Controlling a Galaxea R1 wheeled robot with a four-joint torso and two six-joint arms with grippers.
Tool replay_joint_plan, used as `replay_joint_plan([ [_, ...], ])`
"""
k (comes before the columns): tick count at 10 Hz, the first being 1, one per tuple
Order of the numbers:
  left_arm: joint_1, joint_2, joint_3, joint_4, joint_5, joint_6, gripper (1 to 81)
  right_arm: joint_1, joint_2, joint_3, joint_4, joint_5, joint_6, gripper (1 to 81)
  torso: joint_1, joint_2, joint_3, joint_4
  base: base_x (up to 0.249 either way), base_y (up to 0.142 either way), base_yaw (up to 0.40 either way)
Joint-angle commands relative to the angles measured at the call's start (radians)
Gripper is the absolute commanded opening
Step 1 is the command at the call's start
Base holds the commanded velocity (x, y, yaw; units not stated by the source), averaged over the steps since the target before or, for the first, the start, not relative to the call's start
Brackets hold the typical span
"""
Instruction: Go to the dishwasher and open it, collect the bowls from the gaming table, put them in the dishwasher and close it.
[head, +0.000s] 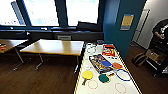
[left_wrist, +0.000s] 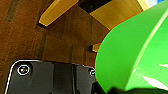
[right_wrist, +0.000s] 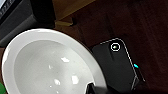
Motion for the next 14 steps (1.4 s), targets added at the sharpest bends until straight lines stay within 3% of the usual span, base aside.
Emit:
replay_joint_plan([
  [1,-0.027,0.016,-0.043,0.041,0.000,0.008,1.0,0.046,-0.006,-0.055,0.008,-0.090,-0.024,1.0,0.000,0.000,0.000,0.000,0.000,0.000,0.000],
  [4,0.002,0.081,-0.137,0.047,-0.004,0.008,1.0,0.018,0.108,-0.229,0.009,-0.112,-0.039,1.0,0.000,0.000,0.000,0.000,0.000,0.000,0.000],
  [14,0.015,0.113,-0.157,0.047,-0.004,0.008,1.0,-0.001,0.195,-0.300,0.006,-0.112,-0.053,1.0,0.000,0.000,0.000,0.000,-0.029,0.000,0.000],
])
